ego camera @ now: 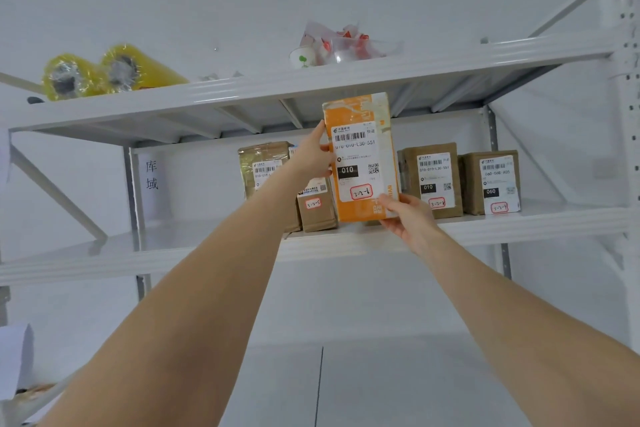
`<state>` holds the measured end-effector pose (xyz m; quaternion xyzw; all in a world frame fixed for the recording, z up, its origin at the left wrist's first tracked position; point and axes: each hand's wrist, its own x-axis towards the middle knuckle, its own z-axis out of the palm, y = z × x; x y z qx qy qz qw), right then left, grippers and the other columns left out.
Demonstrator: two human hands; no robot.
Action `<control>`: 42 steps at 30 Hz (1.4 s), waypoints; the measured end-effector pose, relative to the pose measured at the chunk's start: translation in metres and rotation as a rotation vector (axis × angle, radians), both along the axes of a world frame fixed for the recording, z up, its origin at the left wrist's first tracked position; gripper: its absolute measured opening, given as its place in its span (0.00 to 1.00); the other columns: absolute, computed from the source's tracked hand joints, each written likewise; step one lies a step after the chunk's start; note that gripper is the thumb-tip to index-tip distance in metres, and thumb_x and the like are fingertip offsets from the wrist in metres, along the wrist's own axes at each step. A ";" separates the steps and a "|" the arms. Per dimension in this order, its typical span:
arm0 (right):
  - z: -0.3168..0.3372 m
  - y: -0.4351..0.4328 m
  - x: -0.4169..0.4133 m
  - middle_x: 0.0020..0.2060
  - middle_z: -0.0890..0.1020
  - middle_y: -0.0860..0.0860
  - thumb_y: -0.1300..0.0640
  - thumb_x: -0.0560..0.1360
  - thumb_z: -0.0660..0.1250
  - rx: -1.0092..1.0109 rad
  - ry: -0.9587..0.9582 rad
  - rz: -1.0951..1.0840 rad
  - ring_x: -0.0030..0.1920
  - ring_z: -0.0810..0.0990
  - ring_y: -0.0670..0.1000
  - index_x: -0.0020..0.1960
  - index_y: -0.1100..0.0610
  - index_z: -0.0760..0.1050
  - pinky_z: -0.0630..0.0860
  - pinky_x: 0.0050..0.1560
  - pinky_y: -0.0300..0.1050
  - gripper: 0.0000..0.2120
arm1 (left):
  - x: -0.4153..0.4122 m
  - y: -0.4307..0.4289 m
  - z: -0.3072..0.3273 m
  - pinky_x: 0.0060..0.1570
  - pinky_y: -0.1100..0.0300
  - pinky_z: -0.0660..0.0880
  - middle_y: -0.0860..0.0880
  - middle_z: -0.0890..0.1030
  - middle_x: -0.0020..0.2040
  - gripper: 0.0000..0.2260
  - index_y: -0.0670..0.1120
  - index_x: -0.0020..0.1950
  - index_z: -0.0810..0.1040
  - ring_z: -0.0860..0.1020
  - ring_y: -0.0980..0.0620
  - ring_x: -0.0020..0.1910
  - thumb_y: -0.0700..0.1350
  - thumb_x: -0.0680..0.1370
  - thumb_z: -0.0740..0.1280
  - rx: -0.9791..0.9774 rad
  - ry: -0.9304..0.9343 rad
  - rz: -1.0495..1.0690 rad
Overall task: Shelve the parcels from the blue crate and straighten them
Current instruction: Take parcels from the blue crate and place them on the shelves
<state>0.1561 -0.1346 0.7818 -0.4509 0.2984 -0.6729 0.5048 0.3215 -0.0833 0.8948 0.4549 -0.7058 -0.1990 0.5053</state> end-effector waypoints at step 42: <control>-0.017 -0.044 0.032 0.59 0.79 0.53 0.47 0.79 0.64 -0.055 1.108 -0.682 0.60 0.75 0.58 0.69 0.54 0.67 0.75 0.57 0.53 0.21 | 0.004 -0.088 -0.045 0.54 0.53 0.75 0.43 0.75 0.64 0.26 0.44 0.70 0.63 0.75 0.43 0.62 0.36 0.75 0.68 -0.018 -0.270 0.311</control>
